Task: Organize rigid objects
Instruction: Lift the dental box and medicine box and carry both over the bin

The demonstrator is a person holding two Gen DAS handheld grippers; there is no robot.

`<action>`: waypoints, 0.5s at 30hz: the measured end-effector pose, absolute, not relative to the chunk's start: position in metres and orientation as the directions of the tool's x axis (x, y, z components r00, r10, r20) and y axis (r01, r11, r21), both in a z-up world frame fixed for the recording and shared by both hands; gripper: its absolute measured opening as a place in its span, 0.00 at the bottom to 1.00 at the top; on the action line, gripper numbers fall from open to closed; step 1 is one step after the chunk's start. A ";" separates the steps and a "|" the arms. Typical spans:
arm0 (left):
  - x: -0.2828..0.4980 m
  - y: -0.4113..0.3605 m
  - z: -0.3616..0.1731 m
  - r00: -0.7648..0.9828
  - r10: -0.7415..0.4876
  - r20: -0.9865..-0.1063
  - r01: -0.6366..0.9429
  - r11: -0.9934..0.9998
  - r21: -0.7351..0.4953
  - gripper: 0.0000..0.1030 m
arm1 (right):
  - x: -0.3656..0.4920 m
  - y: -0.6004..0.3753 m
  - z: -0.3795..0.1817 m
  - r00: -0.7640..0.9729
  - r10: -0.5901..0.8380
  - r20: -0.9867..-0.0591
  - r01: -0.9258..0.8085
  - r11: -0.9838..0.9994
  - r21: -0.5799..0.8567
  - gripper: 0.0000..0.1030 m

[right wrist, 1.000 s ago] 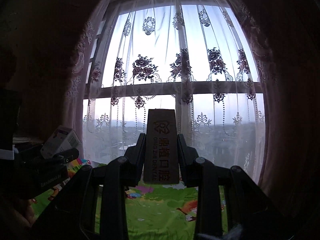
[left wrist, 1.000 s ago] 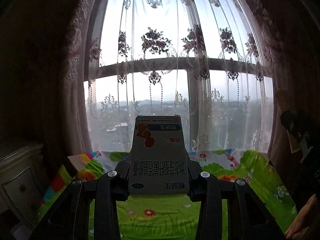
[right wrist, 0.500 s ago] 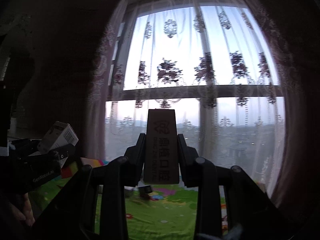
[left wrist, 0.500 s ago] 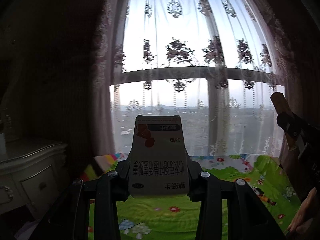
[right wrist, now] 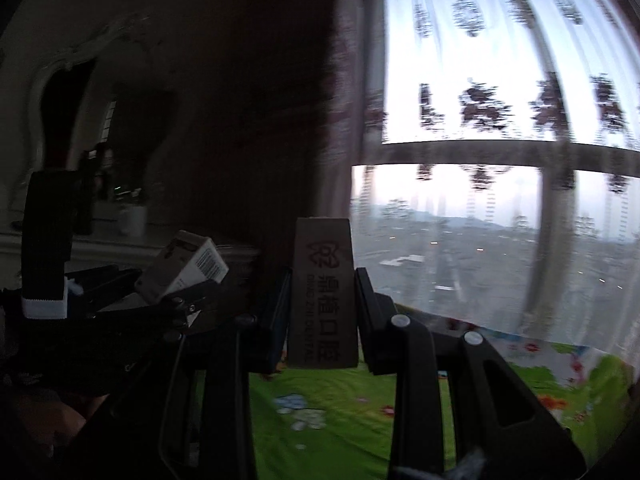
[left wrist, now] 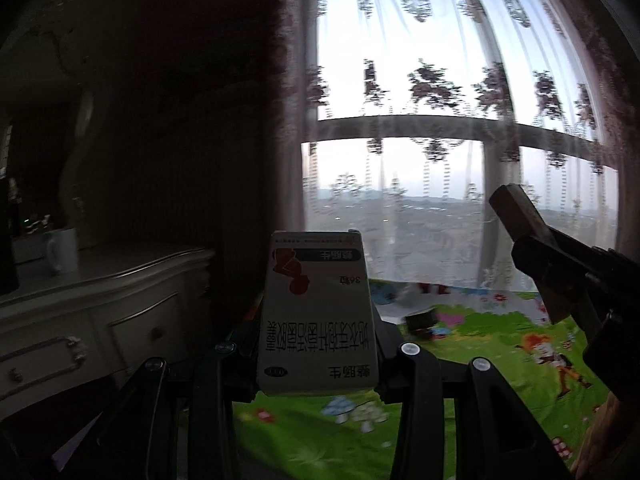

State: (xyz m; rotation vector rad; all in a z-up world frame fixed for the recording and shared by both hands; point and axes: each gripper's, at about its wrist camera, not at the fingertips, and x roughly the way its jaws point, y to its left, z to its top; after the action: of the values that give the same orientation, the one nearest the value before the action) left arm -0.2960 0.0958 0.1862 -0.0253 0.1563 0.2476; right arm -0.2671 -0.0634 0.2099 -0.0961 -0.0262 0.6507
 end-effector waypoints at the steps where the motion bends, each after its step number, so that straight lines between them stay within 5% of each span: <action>1: -0.301 0.104 0.183 0.950 0.266 -0.164 -0.271 0.963 -0.009 0.41 | -0.268 -0.058 0.209 0.782 0.623 -0.011 -0.621 0.777 -0.100 0.33; 15: -0.341 0.190 0.138 0.836 0.439 -0.328 -0.485 0.872 -0.070 0.41 | -0.279 0.040 0.192 0.567 0.811 -0.147 -0.822 0.544 -0.171 0.33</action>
State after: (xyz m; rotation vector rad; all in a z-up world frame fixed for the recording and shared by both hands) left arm -0.3414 0.1895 0.1383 -0.1534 0.3102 0.4912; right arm -0.2793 0.0402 0.1919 -0.2305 0.0529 0.9692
